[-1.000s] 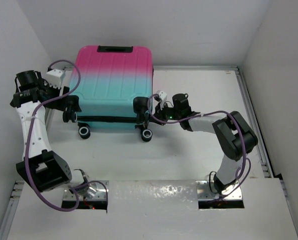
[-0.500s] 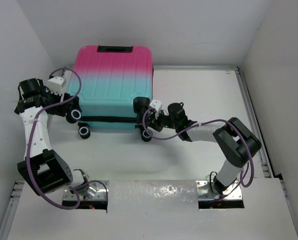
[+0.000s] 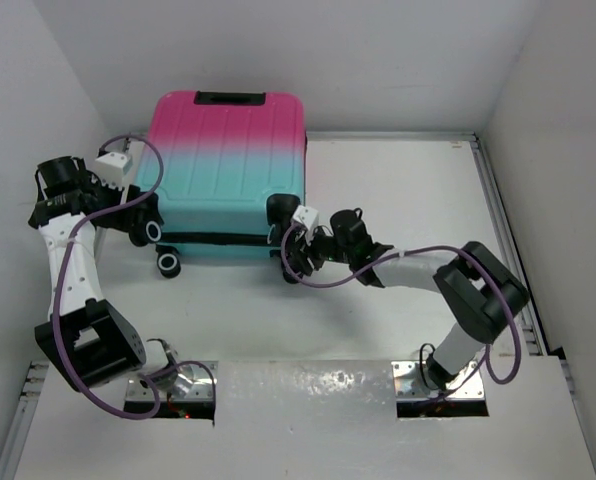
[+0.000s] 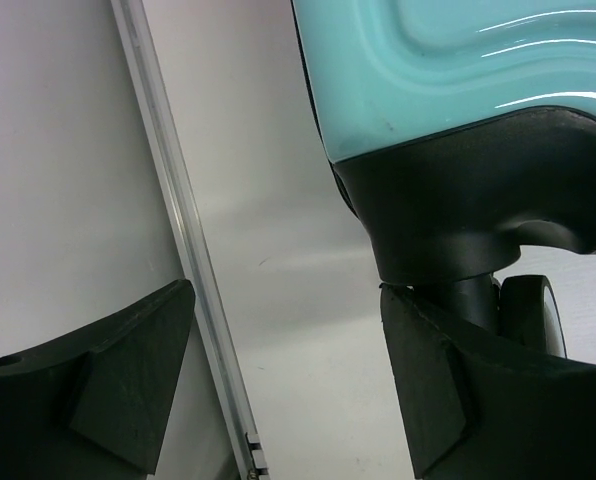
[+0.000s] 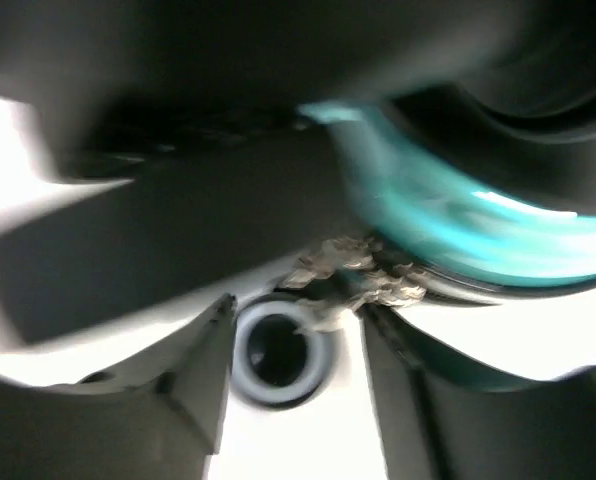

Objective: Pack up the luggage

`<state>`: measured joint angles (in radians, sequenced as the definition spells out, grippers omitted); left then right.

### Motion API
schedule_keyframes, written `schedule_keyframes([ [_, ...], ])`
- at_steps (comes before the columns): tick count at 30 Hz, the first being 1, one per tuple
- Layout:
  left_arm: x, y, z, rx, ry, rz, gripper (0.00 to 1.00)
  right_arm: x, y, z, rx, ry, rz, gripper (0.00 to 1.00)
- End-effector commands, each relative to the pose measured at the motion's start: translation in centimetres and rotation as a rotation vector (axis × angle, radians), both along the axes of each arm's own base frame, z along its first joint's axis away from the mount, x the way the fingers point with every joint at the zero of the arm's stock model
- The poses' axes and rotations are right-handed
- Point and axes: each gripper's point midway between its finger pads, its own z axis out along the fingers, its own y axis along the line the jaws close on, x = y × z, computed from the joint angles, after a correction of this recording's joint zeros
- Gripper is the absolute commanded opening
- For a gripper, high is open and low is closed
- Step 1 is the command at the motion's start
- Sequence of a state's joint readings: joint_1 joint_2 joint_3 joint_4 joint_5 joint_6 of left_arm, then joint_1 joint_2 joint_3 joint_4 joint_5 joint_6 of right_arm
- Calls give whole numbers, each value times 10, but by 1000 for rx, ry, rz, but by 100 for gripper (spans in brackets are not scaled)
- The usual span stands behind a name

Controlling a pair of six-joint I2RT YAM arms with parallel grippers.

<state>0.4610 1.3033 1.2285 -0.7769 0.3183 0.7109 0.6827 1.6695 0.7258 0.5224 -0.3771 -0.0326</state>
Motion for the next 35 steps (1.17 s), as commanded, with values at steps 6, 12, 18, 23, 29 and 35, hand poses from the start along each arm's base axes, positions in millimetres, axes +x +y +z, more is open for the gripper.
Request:
schedule_keyframes([
  [6, 9, -28, 41, -106, -106, -54, 87, -20, -85, 57, 14, -71, -133, 99],
  [12, 24, 14, 105, -15, -308, 170, 92, 14, -190, 92, -81, 157, -519, 99],
  [18, 32, 64, 134, 43, -337, 413, 93, 88, -348, 86, 76, 600, -1237, 99],
  [23, -9, 131, 100, 21, -192, 766, 94, 101, -398, 105, 103, 529, -1544, 99],
  [29, -37, 133, 54, -13, -148, 786, 95, 90, -406, 105, 113, 484, -1609, 99],
  [35, -38, 130, 46, -25, -135, 784, 95, 87, -402, 99, 111, 470, -1575, 99],
])
